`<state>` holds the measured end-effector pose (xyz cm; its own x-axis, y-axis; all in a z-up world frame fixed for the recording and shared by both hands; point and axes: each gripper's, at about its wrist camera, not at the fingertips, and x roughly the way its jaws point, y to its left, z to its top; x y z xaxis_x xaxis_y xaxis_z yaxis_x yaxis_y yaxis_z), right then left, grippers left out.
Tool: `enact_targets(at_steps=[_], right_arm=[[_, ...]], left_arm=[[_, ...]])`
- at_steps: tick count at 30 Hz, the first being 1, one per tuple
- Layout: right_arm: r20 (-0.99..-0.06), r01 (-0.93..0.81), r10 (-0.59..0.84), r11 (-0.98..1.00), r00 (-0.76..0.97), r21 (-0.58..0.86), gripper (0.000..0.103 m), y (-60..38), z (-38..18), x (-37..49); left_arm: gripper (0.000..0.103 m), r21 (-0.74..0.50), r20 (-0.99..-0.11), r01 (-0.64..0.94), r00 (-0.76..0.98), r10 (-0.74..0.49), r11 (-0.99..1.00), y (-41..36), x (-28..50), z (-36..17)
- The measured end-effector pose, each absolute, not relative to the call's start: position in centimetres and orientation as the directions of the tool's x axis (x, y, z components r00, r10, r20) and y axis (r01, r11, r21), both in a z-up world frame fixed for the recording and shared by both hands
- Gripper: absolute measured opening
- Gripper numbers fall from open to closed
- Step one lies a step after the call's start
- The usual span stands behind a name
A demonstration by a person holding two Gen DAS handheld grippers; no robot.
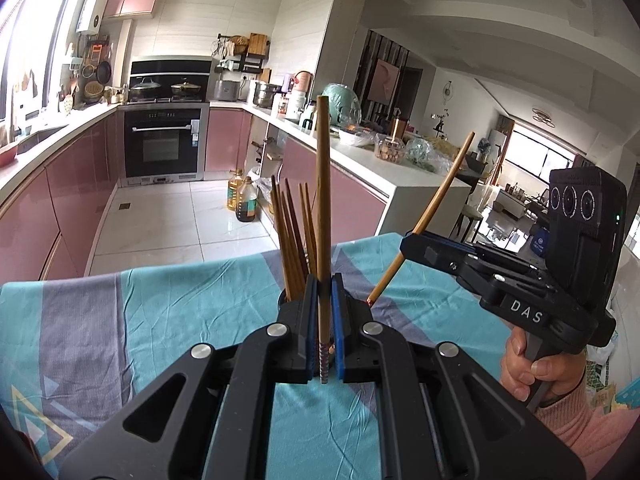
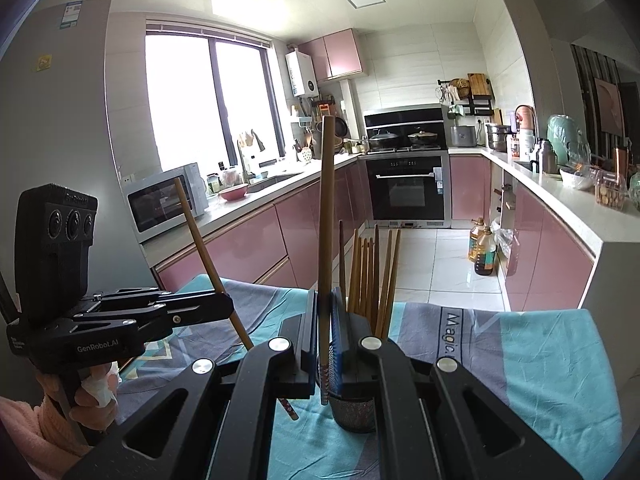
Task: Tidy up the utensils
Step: 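Raise the right tool's chopstick upright over the mesh cup while the left tool carries its chopstick there, then lower the right tool's chopstick into the mesh cup while the left tool inserts its own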
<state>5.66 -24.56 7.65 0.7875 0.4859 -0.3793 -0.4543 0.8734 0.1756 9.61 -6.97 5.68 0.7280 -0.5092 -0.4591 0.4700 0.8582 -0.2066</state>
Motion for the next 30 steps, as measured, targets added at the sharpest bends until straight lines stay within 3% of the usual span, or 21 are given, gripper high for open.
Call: enact_targets(at_steps=[12,30], right_arm=[[-0.363,-0.445,0.468,0.883,0.806,0.151,0.005,-24.4,8.6,6.2],[-0.382,-0.412,0.435,0.9,0.815,0.145,0.005,-24.2,7.8,8.7]], left_arm=[[0.008,-0.186,-0.409,0.493,0.748,-0.523,0.85,-8.2,10.1,7.4],[0.008,-0.162,-0.424,0.476,0.758,-0.497,0.864,-10.2,10.9,6.9]])
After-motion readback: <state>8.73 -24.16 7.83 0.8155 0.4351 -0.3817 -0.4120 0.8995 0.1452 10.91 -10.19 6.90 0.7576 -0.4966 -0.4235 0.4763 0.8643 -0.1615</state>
